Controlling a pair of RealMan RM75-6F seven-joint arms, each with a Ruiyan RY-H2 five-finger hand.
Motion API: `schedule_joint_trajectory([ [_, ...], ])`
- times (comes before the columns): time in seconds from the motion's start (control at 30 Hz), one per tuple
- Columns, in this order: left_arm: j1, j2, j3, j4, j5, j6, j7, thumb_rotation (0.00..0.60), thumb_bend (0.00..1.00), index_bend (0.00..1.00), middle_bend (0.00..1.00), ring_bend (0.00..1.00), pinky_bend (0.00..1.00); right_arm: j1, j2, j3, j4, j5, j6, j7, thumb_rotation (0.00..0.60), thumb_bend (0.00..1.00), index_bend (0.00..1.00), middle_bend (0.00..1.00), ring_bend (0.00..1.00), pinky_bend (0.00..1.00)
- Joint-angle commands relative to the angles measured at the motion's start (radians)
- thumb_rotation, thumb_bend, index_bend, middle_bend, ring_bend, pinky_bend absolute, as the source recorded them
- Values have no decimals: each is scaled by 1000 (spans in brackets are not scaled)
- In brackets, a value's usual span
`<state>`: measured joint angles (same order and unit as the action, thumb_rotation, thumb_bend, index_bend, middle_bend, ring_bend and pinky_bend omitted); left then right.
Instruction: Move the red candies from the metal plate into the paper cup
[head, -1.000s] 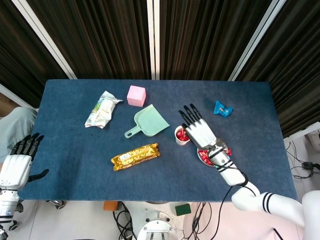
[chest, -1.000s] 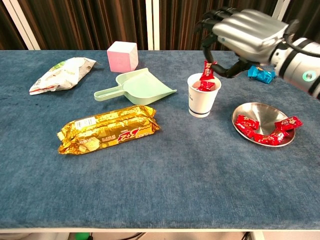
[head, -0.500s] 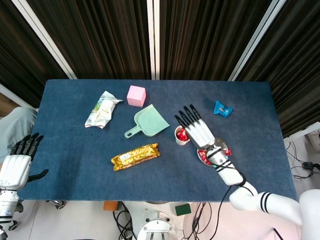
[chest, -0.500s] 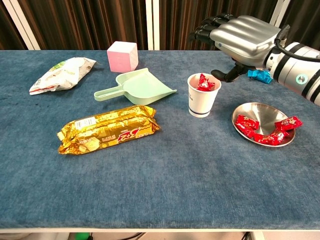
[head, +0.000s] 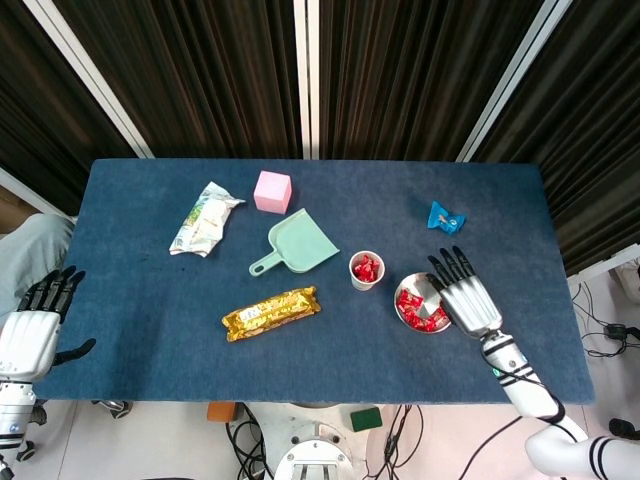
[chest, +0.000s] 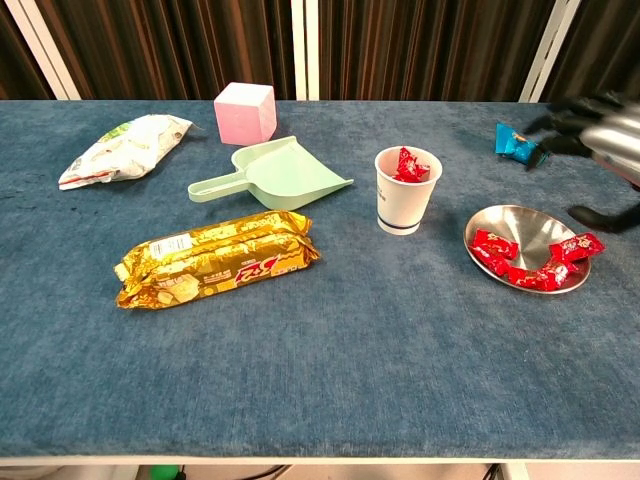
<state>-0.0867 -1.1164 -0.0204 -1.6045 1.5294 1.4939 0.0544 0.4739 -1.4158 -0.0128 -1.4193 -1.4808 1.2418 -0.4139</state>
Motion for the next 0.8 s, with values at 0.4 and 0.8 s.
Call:
schedule_joint_trajectory([
  [0.4,-1,0,1,-3,1,-2,3,600,95,67,51,14,139,-32,-24,-6,77,71,-88,-1,600,367,373,81,0,0],
  [0.8,0,1,0,0,1,0,-3,600,96,67,51,14,139,-32,-62,15,120,98,-122,-26,600,367,430,80,0,0],
])
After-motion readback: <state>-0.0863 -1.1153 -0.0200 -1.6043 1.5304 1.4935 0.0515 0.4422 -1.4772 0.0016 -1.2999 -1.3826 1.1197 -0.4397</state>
